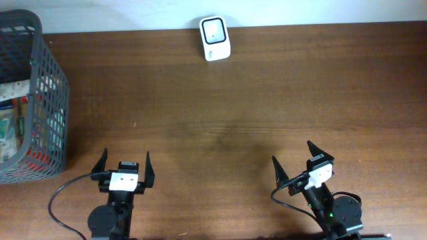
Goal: Scan the item barcode
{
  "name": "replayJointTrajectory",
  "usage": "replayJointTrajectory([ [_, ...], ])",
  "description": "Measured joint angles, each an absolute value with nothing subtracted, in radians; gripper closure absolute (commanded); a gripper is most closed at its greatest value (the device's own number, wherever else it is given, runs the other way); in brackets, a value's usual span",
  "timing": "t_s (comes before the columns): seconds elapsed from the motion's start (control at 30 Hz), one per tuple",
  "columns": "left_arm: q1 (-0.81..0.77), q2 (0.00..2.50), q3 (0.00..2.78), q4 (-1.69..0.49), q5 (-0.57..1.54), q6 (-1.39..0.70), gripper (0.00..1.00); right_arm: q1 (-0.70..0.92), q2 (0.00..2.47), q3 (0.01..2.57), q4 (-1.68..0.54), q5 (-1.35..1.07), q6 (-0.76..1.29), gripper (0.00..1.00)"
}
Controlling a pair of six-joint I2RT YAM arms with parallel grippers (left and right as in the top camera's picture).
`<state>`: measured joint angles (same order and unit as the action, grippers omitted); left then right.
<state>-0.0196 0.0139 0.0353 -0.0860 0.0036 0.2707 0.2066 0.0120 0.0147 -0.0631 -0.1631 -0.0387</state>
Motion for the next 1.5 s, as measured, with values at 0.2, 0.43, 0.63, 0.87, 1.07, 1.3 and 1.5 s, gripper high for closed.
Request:
replayJointTrajectory([
  [0.2, -0.02, 0.014, 0.035, -0.085, 0.004, 0.271, 0.01, 0.207, 0.012, 0.014, -0.063, -0.163, -0.038, 0.01],
  [0.43, -0.02, 0.014, 0.035, -0.077, 0.004, 0.271, 0.01, 0.207, 0.012, 0.014, -0.063, -0.163, -0.038, 0.01],
  [0.63, -0.02, 0.014, 0.035, -0.073, 0.007, 0.266, 0.01, 0.207, 0.012, 0.014, -0.063, -0.163, -0.039, 0.01],
  [0.87, -0.02, 0.028, 0.065, -0.077, 0.027, 0.19, 0.01, 0.207, 0.012, 0.014, -0.063, -0.163, -0.039, 0.01],
  [1.07, -0.02, 0.317, 0.3, -0.102, 0.067, 0.175, 0.01, 0.207, 0.011, 0.015, -0.064, -0.163, -0.038, 0.01],
  [1.3, -0.022, 0.906, 0.934, -0.456, 0.135, 0.173, 0.01, 0.207, 0.01, 0.015, -0.062, -0.163, -0.038, 0.01],
  [1.5, -0.023, 1.427, 1.626, -1.01, 0.273, 0.171, 0.01, 0.207, 0.01, 0.015, -0.064, -0.163, -0.038, 0.01],
])
